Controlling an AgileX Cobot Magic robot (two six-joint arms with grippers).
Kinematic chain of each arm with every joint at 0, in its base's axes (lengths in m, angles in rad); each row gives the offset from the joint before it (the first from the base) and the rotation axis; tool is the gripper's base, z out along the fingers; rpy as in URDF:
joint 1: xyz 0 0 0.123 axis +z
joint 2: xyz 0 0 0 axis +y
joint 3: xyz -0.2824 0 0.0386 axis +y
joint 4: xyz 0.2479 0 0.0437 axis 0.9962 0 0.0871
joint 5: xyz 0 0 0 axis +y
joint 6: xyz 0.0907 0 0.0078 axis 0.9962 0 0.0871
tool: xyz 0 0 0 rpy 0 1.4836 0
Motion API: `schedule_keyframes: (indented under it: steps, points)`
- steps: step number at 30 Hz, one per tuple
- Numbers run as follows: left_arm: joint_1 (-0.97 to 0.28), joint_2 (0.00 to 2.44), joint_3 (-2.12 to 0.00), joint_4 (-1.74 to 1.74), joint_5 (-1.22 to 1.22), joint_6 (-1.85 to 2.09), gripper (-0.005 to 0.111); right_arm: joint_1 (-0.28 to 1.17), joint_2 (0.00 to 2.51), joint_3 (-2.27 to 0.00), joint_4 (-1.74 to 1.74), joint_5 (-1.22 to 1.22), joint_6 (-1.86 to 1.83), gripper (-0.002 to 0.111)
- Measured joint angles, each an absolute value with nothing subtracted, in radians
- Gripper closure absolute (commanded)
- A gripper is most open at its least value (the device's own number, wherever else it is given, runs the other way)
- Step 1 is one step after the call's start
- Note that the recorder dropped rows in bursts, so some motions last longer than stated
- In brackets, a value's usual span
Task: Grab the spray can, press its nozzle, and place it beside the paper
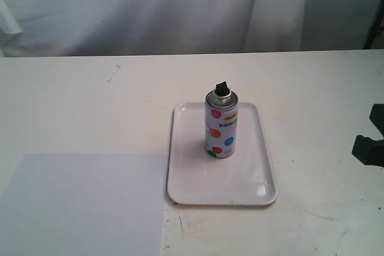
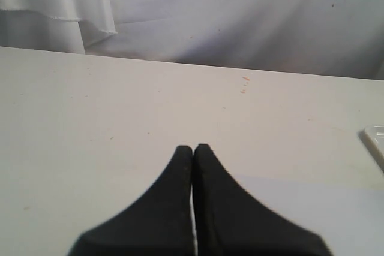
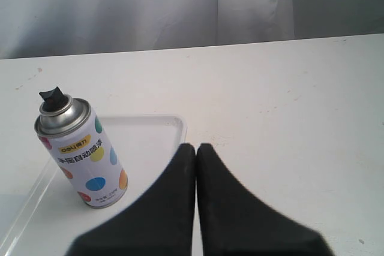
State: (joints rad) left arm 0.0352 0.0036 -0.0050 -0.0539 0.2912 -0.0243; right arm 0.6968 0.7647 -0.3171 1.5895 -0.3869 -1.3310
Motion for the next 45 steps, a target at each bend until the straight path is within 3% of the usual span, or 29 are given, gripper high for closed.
schedule_keyframes:
  steps: [17,31,45]
  points:
    - [0.035,0.004,-0.005,-0.054,0.291,-0.024,0.107,0.695,0.723,-0.317,1.59,-0.387,-1.331,0.108]
    - [0.035,0.004,-0.005,-0.054,0.291,-0.024,0.107,0.403,0.454,-0.315,1.736,-0.385,-1.386,0.108]
    - [0.035,0.004,-0.005,-0.054,0.291,-0.024,0.107,0.379,0.394,-0.191,1.739,-0.369,-1.407,0.108]
